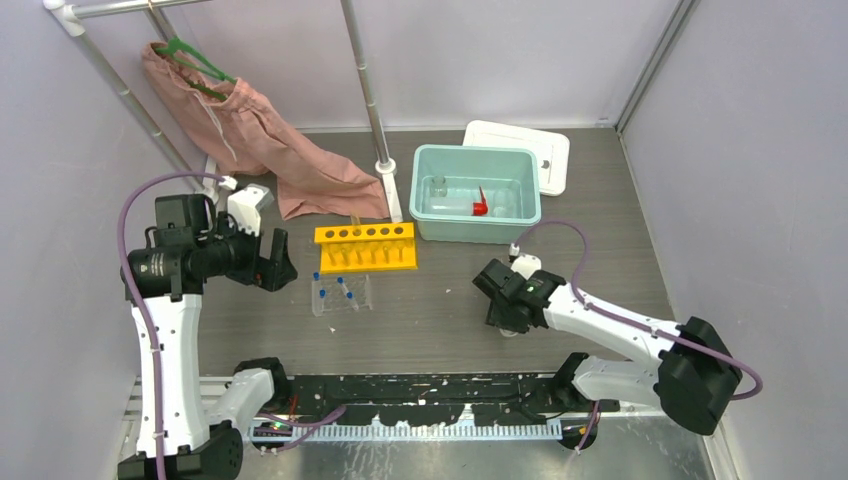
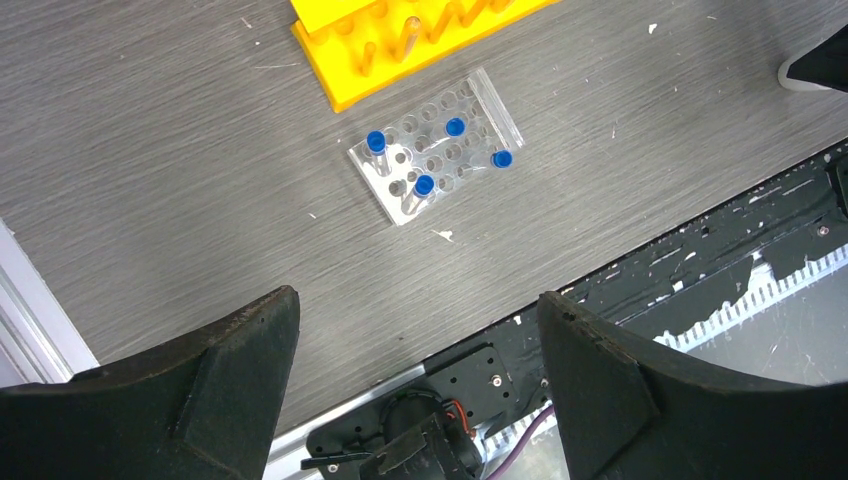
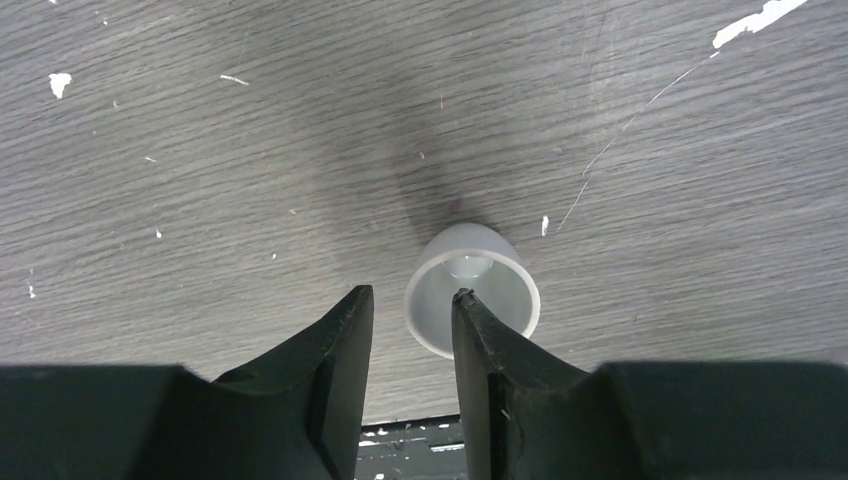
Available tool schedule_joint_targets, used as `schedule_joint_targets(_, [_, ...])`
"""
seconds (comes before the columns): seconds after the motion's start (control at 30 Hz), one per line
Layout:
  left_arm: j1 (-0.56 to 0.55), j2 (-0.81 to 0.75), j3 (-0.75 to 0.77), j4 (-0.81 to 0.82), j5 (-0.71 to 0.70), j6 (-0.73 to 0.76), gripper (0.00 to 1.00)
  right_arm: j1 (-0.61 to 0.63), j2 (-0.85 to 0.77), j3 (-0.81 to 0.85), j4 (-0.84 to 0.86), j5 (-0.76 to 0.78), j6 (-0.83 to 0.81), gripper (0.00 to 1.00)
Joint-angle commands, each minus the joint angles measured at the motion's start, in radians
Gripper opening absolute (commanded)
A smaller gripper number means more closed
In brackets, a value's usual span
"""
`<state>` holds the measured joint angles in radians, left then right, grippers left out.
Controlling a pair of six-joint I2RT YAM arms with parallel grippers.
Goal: Organize the chemistry lab equipment
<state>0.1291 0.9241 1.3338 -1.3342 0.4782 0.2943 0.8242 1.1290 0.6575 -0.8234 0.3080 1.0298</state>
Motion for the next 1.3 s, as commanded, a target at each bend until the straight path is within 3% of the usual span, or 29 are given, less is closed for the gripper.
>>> schedule_joint_targets(0.0, [-0.002,-0.017,-0.004,0.033,0.002,-0.012,0.88,0.006,0.024,-0.016,0.064,0.049,0.008,0.39])
schedule_joint_targets(0.13, [-0.002,-0.018,-0.01,0.042,0.002,-0.022,0.88,0.005,0.073,-0.022,0.086,0.059,0.005,0.29])
schedule_joint_targets(0.33, [-0.001,-0.031,-0.021,0.044,-0.002,-0.019,0.88,0.006,0.049,0.048,0.011,0.1,-0.029,0.02])
schedule_joint_targets(0.5, [-0.002,-0.025,-0.011,0.037,-0.008,-0.014,0.88,0.006,0.011,0.289,-0.109,0.149,-0.146,0.01])
schedule_joint_targets(0.6, [-0.001,-0.024,-0.001,0.033,-0.005,-0.018,0.88,-0.011,0.081,0.555,-0.181,0.185,-0.26,0.01])
schedule_joint_targets(0.83, [-0.002,-0.039,-0.013,0.022,-0.007,-0.017,0.88,-0.25,0.351,0.991,-0.188,0.084,-0.476,0.01])
schedule_joint_targets(1.0, [-0.002,-0.042,-0.009,0.006,-0.01,-0.011,0.88,-0.358,0.587,1.152,-0.188,0.03,-0.527,0.01])
schedule_joint_targets(1.27, [-0.002,-0.044,-0.002,-0.005,-0.036,0.009,0.88,-0.395,0.843,1.237,-0.177,0.029,-0.567,0.01])
